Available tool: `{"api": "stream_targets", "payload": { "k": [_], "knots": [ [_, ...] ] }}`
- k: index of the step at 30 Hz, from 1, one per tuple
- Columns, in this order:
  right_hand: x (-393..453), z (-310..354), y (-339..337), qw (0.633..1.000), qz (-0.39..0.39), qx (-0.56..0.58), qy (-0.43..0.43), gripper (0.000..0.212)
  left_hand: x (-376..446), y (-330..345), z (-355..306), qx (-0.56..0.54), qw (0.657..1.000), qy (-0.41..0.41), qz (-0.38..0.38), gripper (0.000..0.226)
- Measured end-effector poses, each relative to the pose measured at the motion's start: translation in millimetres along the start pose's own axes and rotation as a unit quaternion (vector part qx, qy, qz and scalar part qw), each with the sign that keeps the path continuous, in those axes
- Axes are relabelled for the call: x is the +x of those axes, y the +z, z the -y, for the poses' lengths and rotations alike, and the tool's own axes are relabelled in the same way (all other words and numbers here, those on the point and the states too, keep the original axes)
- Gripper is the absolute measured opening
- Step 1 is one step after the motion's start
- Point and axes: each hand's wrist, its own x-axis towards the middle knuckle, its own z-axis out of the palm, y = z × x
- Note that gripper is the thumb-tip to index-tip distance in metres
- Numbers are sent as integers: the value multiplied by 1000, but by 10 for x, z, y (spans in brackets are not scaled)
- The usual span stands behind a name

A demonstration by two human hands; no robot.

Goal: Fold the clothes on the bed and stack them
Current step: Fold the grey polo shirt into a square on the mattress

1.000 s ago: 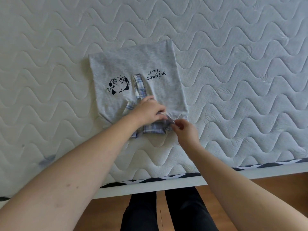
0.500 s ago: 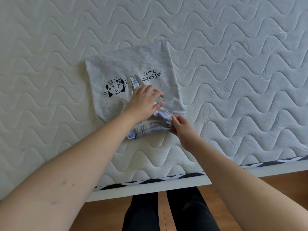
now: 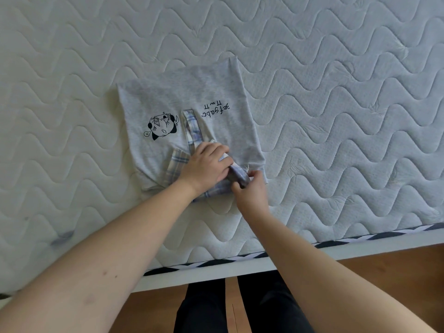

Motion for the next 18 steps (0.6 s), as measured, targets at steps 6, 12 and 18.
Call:
{"api": "stream_targets", "payload": {
  "k": [6, 12, 18],
  "knots": [
    [18, 90, -1, 965, -70, -232, -100, 34, -80, -30, 18, 22, 997, 28, -71, 5],
    [-17, -59, -123, 957, -32, -253, -139, 48, -220, -17, -56, -38, 994, -75, -66, 24],
    [-74, -171, -156, 996, -35, -78, -18, 25, -910, -48, -17, -107, 910, -376, -139, 29]
  ]
}}
